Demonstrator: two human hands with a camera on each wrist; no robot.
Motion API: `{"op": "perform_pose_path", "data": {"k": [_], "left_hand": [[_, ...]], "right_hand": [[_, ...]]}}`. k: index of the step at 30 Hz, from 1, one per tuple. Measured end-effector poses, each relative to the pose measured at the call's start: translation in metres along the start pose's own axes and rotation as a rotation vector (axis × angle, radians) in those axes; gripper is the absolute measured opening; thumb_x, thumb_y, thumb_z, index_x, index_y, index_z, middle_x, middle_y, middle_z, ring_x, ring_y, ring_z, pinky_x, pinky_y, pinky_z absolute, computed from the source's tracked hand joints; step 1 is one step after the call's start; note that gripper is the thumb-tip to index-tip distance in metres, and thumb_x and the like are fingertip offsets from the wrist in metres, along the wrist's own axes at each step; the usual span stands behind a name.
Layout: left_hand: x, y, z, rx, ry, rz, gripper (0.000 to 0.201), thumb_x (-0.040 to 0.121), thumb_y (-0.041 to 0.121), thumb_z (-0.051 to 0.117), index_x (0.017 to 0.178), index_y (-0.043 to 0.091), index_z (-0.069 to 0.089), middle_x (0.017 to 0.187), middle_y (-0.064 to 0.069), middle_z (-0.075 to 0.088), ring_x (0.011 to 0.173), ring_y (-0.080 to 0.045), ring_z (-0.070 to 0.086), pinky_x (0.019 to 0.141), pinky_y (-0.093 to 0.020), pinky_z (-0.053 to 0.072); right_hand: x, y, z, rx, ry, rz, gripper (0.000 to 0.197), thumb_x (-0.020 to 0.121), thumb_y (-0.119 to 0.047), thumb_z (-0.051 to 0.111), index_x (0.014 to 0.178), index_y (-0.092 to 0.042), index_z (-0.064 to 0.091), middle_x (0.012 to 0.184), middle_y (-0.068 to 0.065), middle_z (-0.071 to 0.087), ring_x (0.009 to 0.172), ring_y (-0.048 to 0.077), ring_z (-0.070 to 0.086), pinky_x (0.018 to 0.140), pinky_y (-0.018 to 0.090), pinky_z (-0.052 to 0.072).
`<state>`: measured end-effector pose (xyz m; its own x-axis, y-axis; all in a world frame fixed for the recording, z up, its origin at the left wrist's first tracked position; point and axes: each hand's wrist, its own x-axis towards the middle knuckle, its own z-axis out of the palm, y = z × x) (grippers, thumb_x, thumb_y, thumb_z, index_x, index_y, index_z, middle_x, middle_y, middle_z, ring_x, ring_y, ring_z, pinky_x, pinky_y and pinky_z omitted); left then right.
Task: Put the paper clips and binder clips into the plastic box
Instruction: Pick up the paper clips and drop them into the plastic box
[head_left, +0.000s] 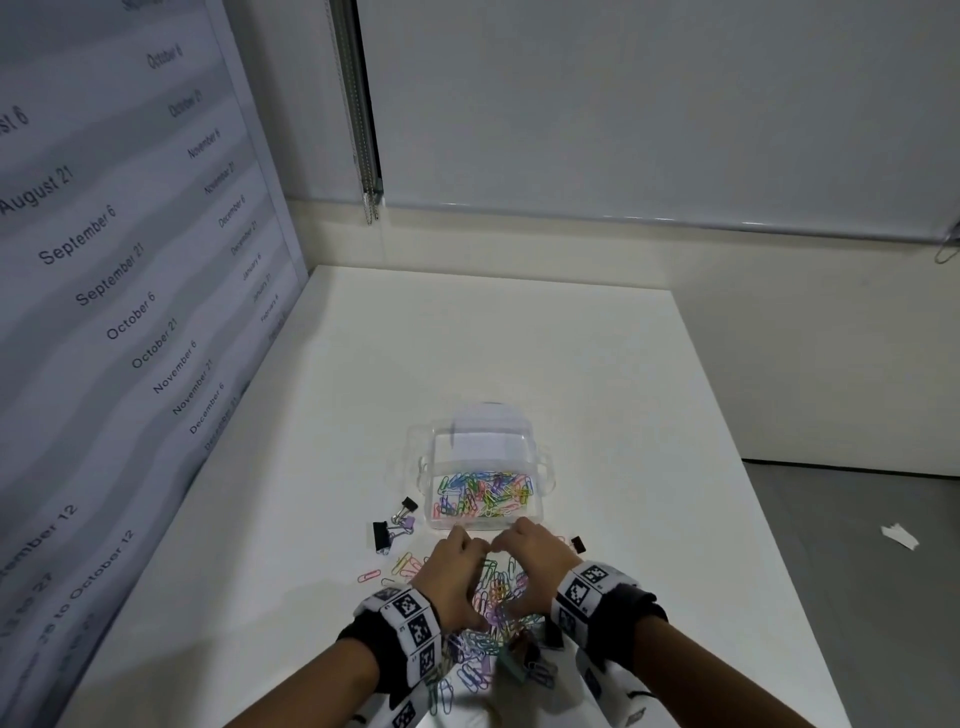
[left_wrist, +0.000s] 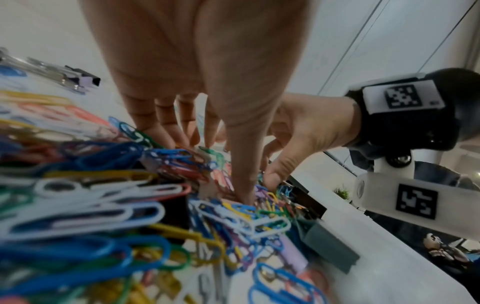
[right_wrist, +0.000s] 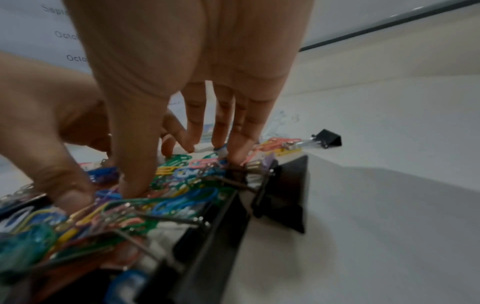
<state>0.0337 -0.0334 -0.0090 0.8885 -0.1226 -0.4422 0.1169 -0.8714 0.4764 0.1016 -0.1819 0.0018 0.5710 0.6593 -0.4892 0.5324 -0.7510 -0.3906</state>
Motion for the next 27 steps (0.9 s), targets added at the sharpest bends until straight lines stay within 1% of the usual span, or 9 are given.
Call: {"op": "perform_pose_path", "data": {"k": [5, 7, 11, 14, 16, 18, 20, 23, 27], "left_hand": [[0.002, -0.007, -0.002, 0.002, 0.025, 0.021, 0.042, 0.078, 0.02, 0.069, 0.117, 0.015, 0.054, 0.101, 0.002, 0.038, 0.108, -0.024, 0.05, 0.088, -0.03, 0.04], [0.003, -0.009, -0.002, -0.006, 0.064, 0.018, 0.026, 0.083, 0.018, 0.063, 0.108, 0.014, 0.059, 0.097, 0.004, 0.039, 0.105, -0.024, 0.053, 0.085, -0.028, 0.04], [0.004, -0.014, -0.005, -0.036, 0.096, -0.012, 0.012, 0.084, 0.012, 0.057, 0.093, 0.016, 0.063, 0.092, 0.003, 0.044, 0.099, -0.022, 0.057, 0.085, -0.028, 0.043], [0.003, -0.02, -0.009, -0.164, 0.132, -0.05, 0.02, 0.082, 0.004, 0.055, 0.077, 0.023, 0.056, 0.078, 0.008, 0.051, 0.078, -0.013, 0.058, 0.078, -0.025, 0.048], [0.002, -0.021, -0.012, -0.256, 0.148, -0.076, 0.023, 0.082, 0.001, 0.054, 0.074, 0.022, 0.055, 0.068, 0.012, 0.053, 0.064, -0.004, 0.054, 0.071, -0.019, 0.048], [0.001, -0.022, -0.016, -0.334, 0.163, -0.1, 0.028, 0.084, 0.002, 0.056, 0.07, 0.026, 0.055, 0.065, 0.012, 0.056, 0.061, -0.001, 0.053, 0.071, -0.02, 0.05], [0.0, -0.022, -0.021, -0.417, 0.201, -0.115, 0.031, 0.085, 0.002, 0.058, 0.068, 0.028, 0.055, 0.067, 0.008, 0.057, 0.061, -0.003, 0.054, 0.062, -0.014, 0.049], [0.0, -0.019, -0.03, -0.573, 0.262, -0.137, 0.03, 0.086, -0.003, 0.057, 0.069, 0.022, 0.058, 0.068, 0.003, 0.059, 0.053, -0.001, 0.056, 0.051, -0.009, 0.047], [0.007, -0.011, -0.045, -0.805, 0.295, -0.136, 0.025, 0.085, -0.007, 0.057, 0.073, 0.014, 0.059, 0.07, -0.005, 0.057, 0.045, 0.0, 0.058, 0.049, -0.011, 0.049]], "right_hand": [[0.0, -0.001, 0.003, 0.039, 0.003, 0.01, 0.034, 0.079, -0.025, 0.067, 0.11, -0.013, 0.059, 0.114, 0.013, 0.055, 0.106, 0.029, 0.053, 0.079, 0.029, 0.038], [-0.001, 0.0, 0.002, 0.056, 0.04, 0.02, 0.026, 0.082, -0.02, 0.061, 0.106, -0.012, 0.062, 0.112, 0.013, 0.058, 0.106, 0.029, 0.054, 0.081, 0.03, 0.04], [-0.004, 0.001, 0.001, 0.09, 0.06, -0.006, 0.048, 0.078, -0.03, 0.068, 0.121, -0.017, 0.052, 0.121, 0.007, 0.048, 0.112, 0.022, 0.048, 0.091, 0.029, 0.039], [-0.003, -0.002, 0.001, -0.021, -0.001, -0.019, 0.06, 0.073, -0.027, 0.073, 0.127, -0.017, 0.047, 0.124, 0.009, 0.042, 0.114, 0.025, 0.044, 0.092, 0.032, 0.04], [-0.002, -0.004, 0.001, -0.013, 0.001, -0.019, 0.049, 0.076, -0.026, 0.071, 0.12, -0.015, 0.053, 0.121, 0.011, 0.045, 0.111, 0.027, 0.048, 0.09, 0.033, 0.041], [-0.002, -0.007, 0.0, 0.038, 0.026, -0.005, 0.032, 0.081, -0.025, 0.065, 0.111, -0.014, 0.061, 0.117, 0.011, 0.052, 0.108, 0.027, 0.053, 0.088, 0.031, 0.042], [-0.001, -0.006, -0.002, 0.106, 0.066, 0.03, 0.023, 0.081, -0.02, 0.062, 0.103, -0.015, 0.067, 0.113, 0.008, 0.062, 0.105, 0.024, 0.058, 0.085, 0.026, 0.043], [-0.002, -0.004, -0.008, 0.225, 0.154, 0.112, 0.021, 0.08, -0.013, 0.06, 0.097, -0.016, 0.071, 0.105, 0.002, 0.07, 0.1, 0.017, 0.062, 0.074, 0.015, 0.04], [-0.003, -0.002, -0.023, 0.29, 0.221, 0.143, 0.024, 0.082, -0.008, 0.054, 0.096, -0.013, 0.073, 0.104, 0.008, 0.072, 0.096, 0.02, 0.065, 0.069, 0.013, 0.042]]}}
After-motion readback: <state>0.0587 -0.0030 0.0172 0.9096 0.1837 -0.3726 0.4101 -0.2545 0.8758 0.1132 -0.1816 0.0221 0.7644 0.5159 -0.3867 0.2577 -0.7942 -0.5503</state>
